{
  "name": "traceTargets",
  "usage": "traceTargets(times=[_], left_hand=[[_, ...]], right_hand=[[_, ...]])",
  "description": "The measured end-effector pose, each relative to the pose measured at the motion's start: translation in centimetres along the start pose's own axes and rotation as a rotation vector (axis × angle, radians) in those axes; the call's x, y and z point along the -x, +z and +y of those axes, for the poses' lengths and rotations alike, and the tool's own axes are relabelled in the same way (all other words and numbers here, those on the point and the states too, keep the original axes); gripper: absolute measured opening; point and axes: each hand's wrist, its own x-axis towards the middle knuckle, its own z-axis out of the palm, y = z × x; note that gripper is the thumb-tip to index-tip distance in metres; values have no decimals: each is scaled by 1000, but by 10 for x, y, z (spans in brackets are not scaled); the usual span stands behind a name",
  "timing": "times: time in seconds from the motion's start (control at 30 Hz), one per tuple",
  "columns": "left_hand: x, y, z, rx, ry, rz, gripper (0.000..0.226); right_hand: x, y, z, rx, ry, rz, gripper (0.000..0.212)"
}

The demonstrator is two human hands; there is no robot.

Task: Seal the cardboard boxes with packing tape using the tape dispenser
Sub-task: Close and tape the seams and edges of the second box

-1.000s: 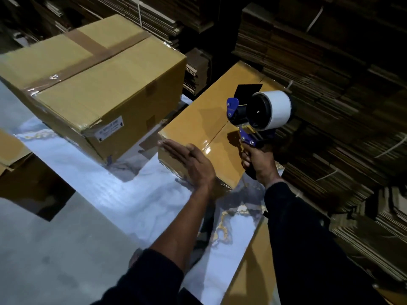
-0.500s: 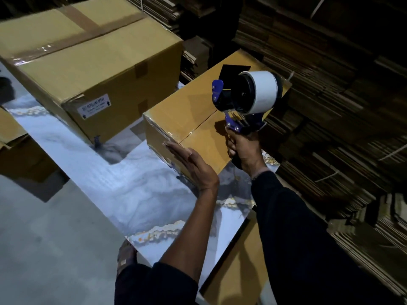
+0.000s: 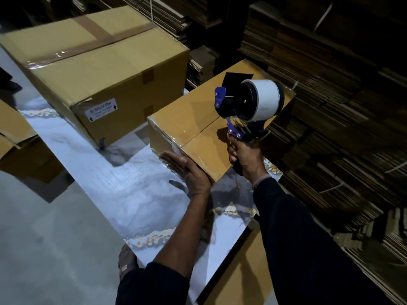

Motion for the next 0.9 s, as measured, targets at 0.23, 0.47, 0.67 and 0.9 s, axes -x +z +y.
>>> traceTargets(times=[0.23, 0.47, 0.67, 0.9], left_hand=[[-44, -8, 13, -42, 228, -75, 75], [-111, -35, 33, -276, 308, -50, 93], [-155, -36, 83, -1079, 749, -199, 81], [-169, 7, 113, -1307, 860, -657, 71]], right_hand=[[0, 5, -2, -40, -15, 23, 32], [-8, 2, 5, -55, 9, 56, 22], [-9, 5, 7, -43, 22, 154, 27], [-4, 21, -4, 201, 58, 425, 21]])
